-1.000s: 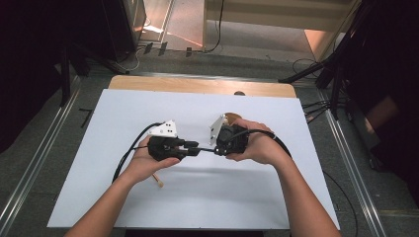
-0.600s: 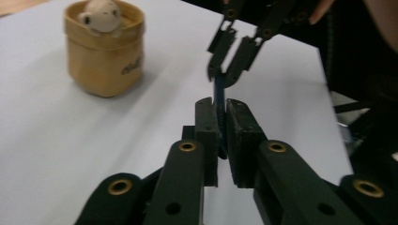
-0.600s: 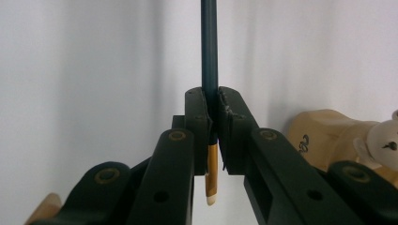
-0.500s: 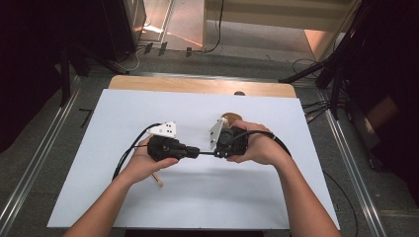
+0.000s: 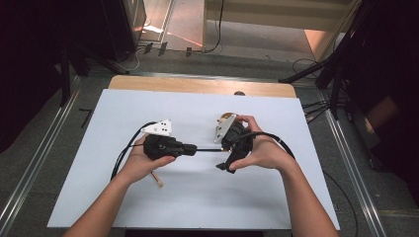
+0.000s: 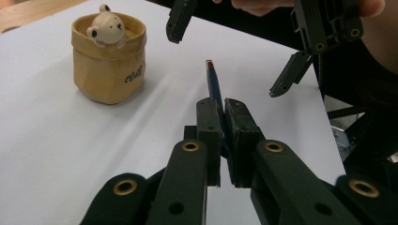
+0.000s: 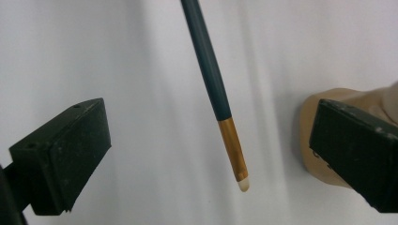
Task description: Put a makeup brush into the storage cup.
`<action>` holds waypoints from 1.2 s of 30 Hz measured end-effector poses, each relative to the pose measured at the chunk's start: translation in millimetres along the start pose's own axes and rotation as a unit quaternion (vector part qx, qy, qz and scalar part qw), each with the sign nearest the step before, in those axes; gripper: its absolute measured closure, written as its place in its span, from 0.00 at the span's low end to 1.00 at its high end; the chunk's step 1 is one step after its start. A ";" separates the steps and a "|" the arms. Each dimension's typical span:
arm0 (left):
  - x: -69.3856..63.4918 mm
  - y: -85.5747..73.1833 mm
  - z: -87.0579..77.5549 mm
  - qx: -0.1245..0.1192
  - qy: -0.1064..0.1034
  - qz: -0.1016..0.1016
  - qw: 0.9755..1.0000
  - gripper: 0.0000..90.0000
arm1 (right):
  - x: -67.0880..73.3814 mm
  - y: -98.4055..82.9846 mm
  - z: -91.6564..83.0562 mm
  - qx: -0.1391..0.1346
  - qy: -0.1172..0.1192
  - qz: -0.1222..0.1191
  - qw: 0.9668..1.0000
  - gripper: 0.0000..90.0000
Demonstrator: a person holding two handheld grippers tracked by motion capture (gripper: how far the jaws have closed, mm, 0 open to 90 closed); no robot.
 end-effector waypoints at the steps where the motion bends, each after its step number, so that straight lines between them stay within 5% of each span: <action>1: 0.1 0.1 -0.4 -0.003 0.002 -0.002 1.000 0.96 | -0.3 -1.6 -1.0 -0.013 0.002 0.011 1.000 0.00; 8: 1.6 -0.2 -1.9 -0.013 0.008 -0.004 1.000 0.96 | -2.4 -16.6 3.5 -0.074 -0.011 0.056 0.996 0.00; 15: 2.1 -0.4 -2.9 -0.021 0.009 -0.008 1.000 0.96 | -0.6 -24.8 1.9 -0.142 -0.018 0.080 0.986 0.00; 23: 3.4 -1.6 -6.1 -0.029 0.013 -0.010 0.999 0.96 | 1.6 -33.5 9.2 -0.195 -0.014 0.106 0.975 0.00; 28: 3.9 -2.2 -8.0 -0.032 0.018 -0.011 0.999 0.96 | 5.0 -35.2 13.2 -0.207 -0.011 0.110 0.972 0.00; 33: 3.7 -1.6 -11.9 -0.044 0.022 -0.013 0.999 0.96 | 7.3 -38.9 15.6 -0.234 -0.022 0.130 0.963 0.00; 36: 4.2 -1.6 -13.6 -0.047 0.027 -0.013 0.998 0.96 | 7.7 -40.9 14.6 -0.264 -0.023 0.145 0.953 0.00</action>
Point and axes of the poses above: each handheld gripper's, and its own axes: z roughly forward along the jaws, y roughly out of its top, x roughly to its left, the point moved 2 cm from there along z, roughly forward along the jaws, and after that the axes turned 11 degrees about y, right-handed, at the moved point
